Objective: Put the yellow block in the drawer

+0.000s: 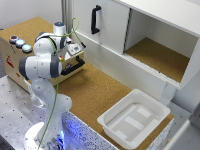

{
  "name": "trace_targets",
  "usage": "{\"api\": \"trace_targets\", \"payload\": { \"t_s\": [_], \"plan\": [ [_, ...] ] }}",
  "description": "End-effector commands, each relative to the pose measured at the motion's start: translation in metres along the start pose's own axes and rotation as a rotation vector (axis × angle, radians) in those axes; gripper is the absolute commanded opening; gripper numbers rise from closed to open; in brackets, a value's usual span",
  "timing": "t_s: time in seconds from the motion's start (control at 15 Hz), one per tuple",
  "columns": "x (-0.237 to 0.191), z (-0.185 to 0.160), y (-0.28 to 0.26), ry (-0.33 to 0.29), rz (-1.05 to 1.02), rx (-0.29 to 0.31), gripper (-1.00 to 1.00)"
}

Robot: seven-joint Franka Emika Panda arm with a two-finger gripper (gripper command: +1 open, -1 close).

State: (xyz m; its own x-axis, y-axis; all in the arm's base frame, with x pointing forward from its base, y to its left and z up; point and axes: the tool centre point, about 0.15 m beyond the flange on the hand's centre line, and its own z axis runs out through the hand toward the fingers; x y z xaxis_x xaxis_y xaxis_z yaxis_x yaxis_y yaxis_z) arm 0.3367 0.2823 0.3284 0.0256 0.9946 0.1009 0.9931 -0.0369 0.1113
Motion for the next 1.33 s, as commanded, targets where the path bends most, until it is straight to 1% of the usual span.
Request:
{"api": "trace_targets", "payload": {
  "t_s": [0.0, 0.07, 0.13, 0.2, 0.47, 0.53, 0.67, 0.8, 0.87, 0.93, 1.0, 1.2, 1.27],
  "plan": [
    [0.013, -0.048, -0.020, 0.003, -0.024, -0.070, 1.00],
    [0.015, -0.058, -0.020, -0.007, -0.008, -0.079, 1.00],
    [0.018, -0.064, -0.020, -0.040, 0.028, -0.118, 1.00],
    [0.019, -0.074, -0.020, -0.041, 0.054, -0.126, 1.00],
    [0.026, -0.136, -0.035, 0.034, 0.172, -0.139, 1.00],
    [0.028, -0.147, -0.041, 0.044, 0.184, -0.143, 1.00],
    [0.029, -0.159, -0.047, 0.042, 0.221, -0.140, 1.00],
    [0.027, -0.167, -0.048, 0.039, 0.311, -0.123, 1.00],
    [0.026, -0.171, -0.046, 0.041, 0.371, -0.112, 1.00],
    [0.024, -0.174, -0.043, 0.029, 0.441, -0.116, 1.00],
    [0.022, -0.181, -0.039, 0.034, 0.508, -0.113, 1.00],
    [0.012, -0.213, -0.018, 0.058, 0.736, -0.090, 1.00],
    [0.008, -0.222, -0.011, 0.048, 0.803, -0.091, 1.00]
  ]
}}
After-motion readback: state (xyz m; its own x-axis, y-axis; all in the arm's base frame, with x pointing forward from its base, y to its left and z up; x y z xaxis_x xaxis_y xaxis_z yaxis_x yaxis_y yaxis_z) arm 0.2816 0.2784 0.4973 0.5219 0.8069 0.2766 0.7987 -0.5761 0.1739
